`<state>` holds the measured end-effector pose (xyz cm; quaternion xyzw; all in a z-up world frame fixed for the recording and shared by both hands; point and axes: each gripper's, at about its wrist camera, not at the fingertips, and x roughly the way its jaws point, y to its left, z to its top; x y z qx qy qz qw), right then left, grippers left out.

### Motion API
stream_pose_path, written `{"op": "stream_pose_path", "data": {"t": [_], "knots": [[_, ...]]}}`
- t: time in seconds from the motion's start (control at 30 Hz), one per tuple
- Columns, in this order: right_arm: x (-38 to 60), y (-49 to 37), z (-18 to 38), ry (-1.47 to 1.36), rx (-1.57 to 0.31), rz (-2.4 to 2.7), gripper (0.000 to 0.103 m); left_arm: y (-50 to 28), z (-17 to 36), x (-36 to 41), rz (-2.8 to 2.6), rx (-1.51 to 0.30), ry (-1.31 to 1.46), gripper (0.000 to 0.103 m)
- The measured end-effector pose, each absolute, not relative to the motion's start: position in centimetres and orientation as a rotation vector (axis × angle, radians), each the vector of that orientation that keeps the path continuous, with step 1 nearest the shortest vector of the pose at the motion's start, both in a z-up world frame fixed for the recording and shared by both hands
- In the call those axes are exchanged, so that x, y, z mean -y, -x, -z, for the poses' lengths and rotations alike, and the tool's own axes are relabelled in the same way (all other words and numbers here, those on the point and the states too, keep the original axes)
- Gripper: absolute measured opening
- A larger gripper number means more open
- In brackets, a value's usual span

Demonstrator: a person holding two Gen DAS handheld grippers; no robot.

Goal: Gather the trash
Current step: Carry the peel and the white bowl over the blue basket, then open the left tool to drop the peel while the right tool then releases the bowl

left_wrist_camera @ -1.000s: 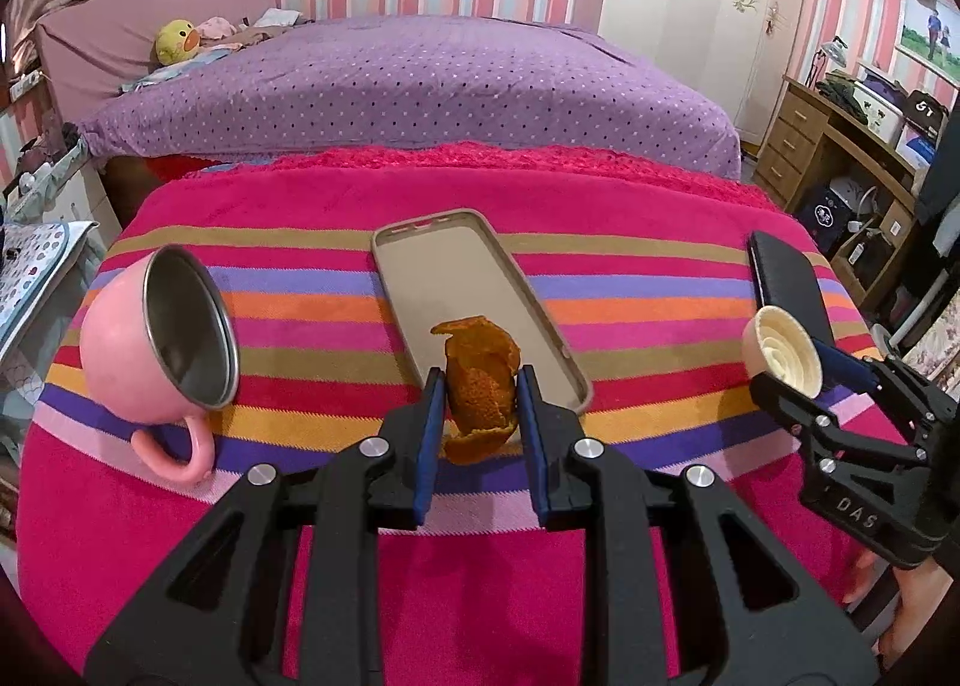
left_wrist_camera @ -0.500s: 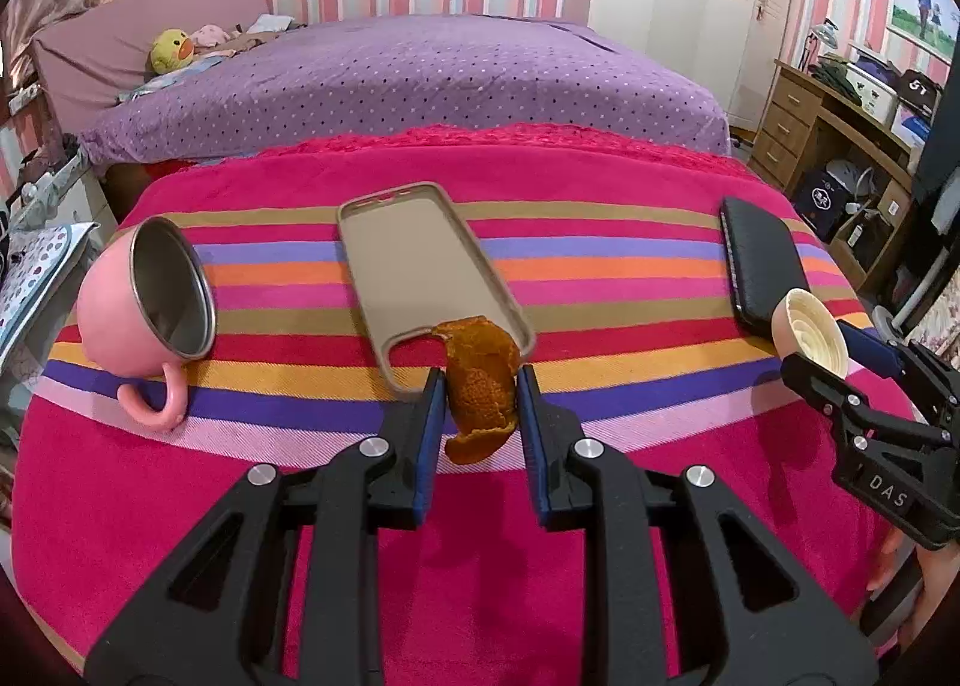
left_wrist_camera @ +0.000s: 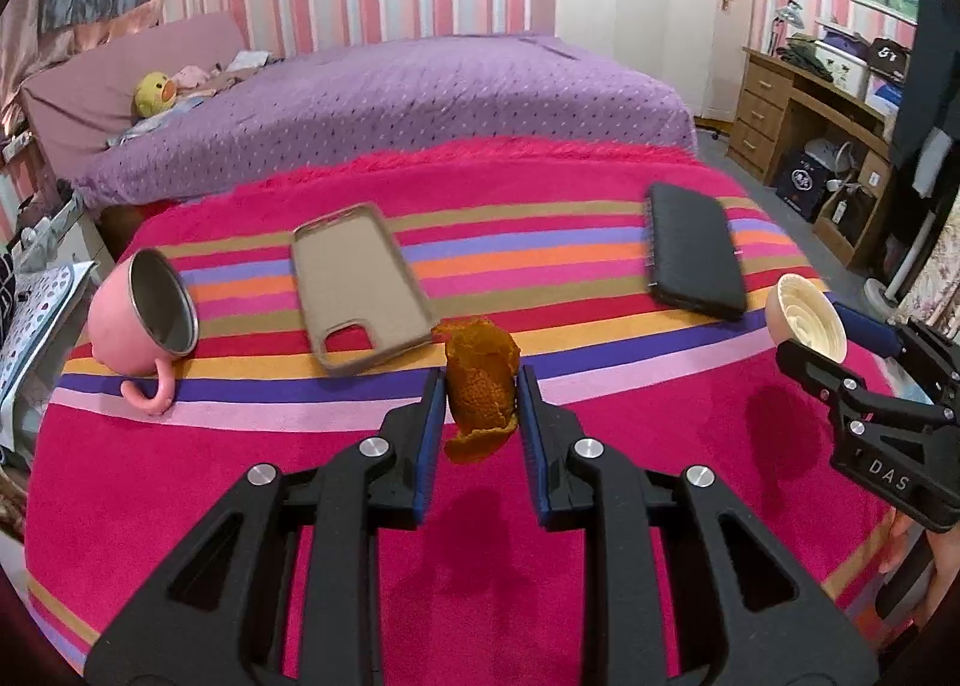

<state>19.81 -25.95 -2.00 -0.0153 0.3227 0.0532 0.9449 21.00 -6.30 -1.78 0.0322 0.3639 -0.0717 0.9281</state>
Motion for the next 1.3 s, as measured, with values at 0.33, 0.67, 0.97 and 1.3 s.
{"op": "stream_pose_path", "data": {"t": [0.33, 0.67, 0.97, 1.3], "knots": [[37.2, -11.6, -0.3, 0.010, -0.622, 0.059, 0.061, -15.9, -0.5, 16.7, 0.265, -0.682, -0.082, 0.023], [52.3, -2.0, 0.5, -0.027, -0.650, 0.347, 0.061, -10.0, 1.0, 32.8, 0.507, -0.708, -0.109, 0.023], [59.6, 2.6, 1.6, -0.056, -0.661, 0.462, 0.061, -6.9, 3.0, 43.5, 0.632, -0.731, -0.149, 0.023], [61.5, 3.2, 3.3, -0.111, -0.668, 0.474, 0.061, -7.5, 3.8, 47.2, 0.642, -0.743, -0.166, 0.043]]}}
